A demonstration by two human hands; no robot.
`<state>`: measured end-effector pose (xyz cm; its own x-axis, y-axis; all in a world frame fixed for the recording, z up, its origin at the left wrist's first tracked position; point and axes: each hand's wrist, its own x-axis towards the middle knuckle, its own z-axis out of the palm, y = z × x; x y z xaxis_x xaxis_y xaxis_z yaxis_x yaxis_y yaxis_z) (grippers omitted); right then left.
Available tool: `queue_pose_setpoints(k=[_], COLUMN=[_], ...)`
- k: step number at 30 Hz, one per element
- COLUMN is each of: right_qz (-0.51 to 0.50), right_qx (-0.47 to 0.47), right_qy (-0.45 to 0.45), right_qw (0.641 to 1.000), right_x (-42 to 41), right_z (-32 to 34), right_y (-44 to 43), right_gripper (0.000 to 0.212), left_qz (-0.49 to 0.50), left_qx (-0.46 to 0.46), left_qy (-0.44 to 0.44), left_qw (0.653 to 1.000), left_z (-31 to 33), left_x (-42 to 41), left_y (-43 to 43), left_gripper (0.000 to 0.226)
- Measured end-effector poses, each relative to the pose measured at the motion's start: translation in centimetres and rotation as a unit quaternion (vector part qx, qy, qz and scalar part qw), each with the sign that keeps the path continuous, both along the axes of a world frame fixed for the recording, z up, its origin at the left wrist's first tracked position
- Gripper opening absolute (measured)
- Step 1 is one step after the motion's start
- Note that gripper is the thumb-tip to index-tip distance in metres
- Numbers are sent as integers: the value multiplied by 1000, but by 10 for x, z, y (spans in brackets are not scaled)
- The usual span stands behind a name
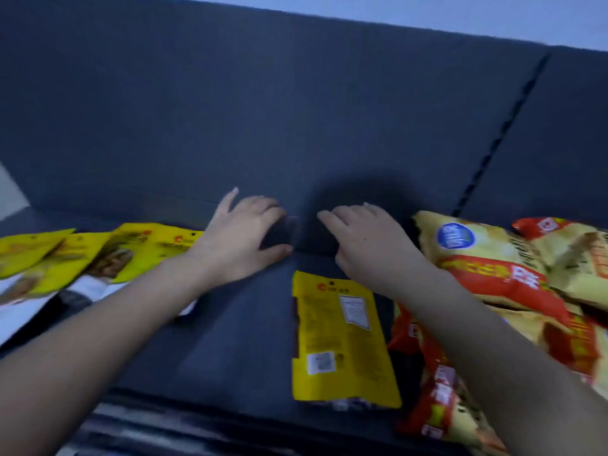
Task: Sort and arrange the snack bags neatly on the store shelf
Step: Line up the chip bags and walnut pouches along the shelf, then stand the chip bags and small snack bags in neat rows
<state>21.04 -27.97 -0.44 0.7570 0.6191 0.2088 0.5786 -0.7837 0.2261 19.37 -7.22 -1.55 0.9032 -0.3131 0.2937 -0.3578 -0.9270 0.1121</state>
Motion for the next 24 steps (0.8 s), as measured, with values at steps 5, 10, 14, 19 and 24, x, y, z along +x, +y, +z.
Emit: queue_pose_setpoints(k=[5, 10, 14, 19, 24], right_qz=[62, 92, 101, 101, 90], right_qx=[-14, -27, -2, -34, -17], right_qy=[27, 42, 20, 95, 130], right_qw=[998, 995, 995, 990, 987], right_x=[-12, -21, -26, -33, -23], right_z=[-16, -38, -50, -70, -75], right_y=[113, 211, 267, 305, 322], right_gripper=[55, 54, 73, 62, 59], left_qz=[105, 191, 220, 244, 289], left_qx=[40, 64, 53, 38, 25], left_qy=[26, 65, 71, 116, 156], left_qw=[993, 977, 971, 962, 944], left_z=[-12, -30, -48, -63, -80], left_x=[-46, -87, -107, -110, -95], left_y=[131, 232, 299, 346, 366], left_gripper=[79, 68, 73, 75, 103])
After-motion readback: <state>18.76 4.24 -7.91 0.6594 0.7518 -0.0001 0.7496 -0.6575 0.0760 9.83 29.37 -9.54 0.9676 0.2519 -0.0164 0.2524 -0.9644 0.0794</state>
